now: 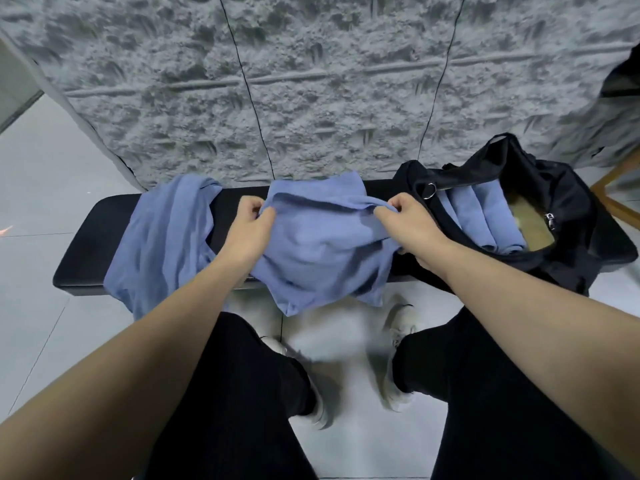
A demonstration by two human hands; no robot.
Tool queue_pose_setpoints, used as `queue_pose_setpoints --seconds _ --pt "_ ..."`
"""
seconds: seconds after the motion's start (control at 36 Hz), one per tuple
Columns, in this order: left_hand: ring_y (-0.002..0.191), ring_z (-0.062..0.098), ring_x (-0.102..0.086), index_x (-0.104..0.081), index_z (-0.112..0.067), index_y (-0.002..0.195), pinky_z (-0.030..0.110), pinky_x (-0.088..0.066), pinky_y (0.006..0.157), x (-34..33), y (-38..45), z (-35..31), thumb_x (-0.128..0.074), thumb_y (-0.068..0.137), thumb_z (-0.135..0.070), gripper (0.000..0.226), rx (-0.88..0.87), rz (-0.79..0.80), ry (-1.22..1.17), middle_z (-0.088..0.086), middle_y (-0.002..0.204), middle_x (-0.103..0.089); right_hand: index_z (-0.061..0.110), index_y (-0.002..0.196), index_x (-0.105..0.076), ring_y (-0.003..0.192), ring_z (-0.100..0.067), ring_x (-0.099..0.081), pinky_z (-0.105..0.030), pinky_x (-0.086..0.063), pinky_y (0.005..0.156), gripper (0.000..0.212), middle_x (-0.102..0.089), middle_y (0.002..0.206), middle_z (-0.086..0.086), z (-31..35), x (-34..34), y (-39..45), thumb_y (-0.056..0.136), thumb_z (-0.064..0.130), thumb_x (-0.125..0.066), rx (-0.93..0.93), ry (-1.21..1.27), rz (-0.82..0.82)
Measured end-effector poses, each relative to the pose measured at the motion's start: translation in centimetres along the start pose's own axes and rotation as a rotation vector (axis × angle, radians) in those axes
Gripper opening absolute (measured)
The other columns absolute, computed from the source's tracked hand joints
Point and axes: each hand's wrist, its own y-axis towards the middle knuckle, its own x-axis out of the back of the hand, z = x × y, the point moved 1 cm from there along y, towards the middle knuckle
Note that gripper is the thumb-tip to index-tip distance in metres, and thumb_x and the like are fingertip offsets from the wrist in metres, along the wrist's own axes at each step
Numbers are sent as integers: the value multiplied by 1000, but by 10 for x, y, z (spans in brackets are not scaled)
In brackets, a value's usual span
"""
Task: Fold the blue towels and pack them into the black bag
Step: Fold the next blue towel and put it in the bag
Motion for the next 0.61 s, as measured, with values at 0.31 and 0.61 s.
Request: queue_pose_setpoints --seconds 0.31,0.61 --pt "56 14 -20 -25 -21 62 31 -16 54 -7 76 18 -49 93 -18 39 154 -195 -108 0 59 -25 14 97 -49 70 -10 -45 -20 -37 58 11 -49 82 2 -5 -25 66 92 19 -56 -69 192 -49" --pt "57 11 -28 -41 -24 81 27 -24 53 -37 134 21 -41 99 -26 19 219 -249 -91 -5 66 -35 19 75 -49 67 -13 -41 -28 -33 66 16 -48 72 3 -8 -42 121 81 29 -59 -151 202 1"
